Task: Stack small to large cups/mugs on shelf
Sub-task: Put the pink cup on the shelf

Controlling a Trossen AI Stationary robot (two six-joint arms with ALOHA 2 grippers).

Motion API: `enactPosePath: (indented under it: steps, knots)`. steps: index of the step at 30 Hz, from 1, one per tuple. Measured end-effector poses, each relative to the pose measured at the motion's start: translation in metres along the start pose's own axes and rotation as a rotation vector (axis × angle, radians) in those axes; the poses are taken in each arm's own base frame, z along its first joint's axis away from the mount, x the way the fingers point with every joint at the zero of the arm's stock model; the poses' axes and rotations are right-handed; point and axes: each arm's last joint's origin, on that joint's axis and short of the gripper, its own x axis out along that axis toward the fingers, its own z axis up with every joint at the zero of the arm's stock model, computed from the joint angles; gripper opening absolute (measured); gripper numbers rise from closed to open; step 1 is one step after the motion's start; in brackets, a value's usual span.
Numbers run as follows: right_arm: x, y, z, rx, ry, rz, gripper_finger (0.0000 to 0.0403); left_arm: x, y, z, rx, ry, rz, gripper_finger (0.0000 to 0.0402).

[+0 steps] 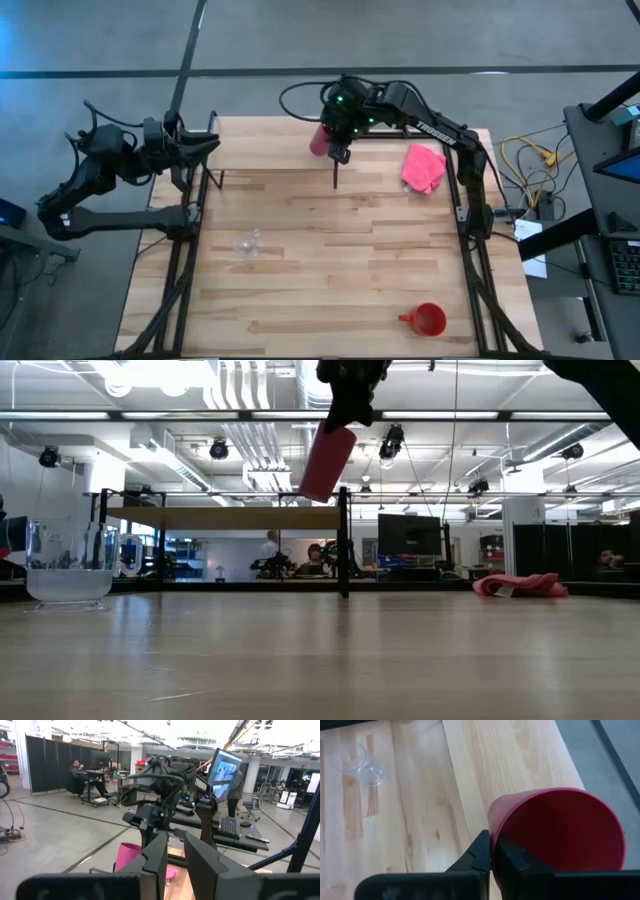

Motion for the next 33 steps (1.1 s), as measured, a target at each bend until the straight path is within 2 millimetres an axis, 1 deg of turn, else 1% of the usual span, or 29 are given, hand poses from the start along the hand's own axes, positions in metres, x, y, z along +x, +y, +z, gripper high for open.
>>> enactPosePath:
  steps: [9,18,28,33]
  knots:
    - [0.002,-0.002,0.000,-0.023,-0.007,-0.006,0.0009,-0.001,0.000,0.001,0.000,-0.005,0.000,0.0052]
    - [0.010,-0.014,-0.003,0.006,0.002,-0.022,0.0009,-0.001,0.000,0.000,0.001,-0.003,0.000,0.0052]
    - [0.021,-0.016,-0.006,0.003,0.004,-0.015,0.0009,-0.001,0.000,0.000,0.001,-0.001,0.000,0.0052]
    - [0.023,-0.016,-0.006,0.003,0.001,-0.016,0.0026,-0.001,0.000,0.000,0.001,-0.002,0.000,0.0052]
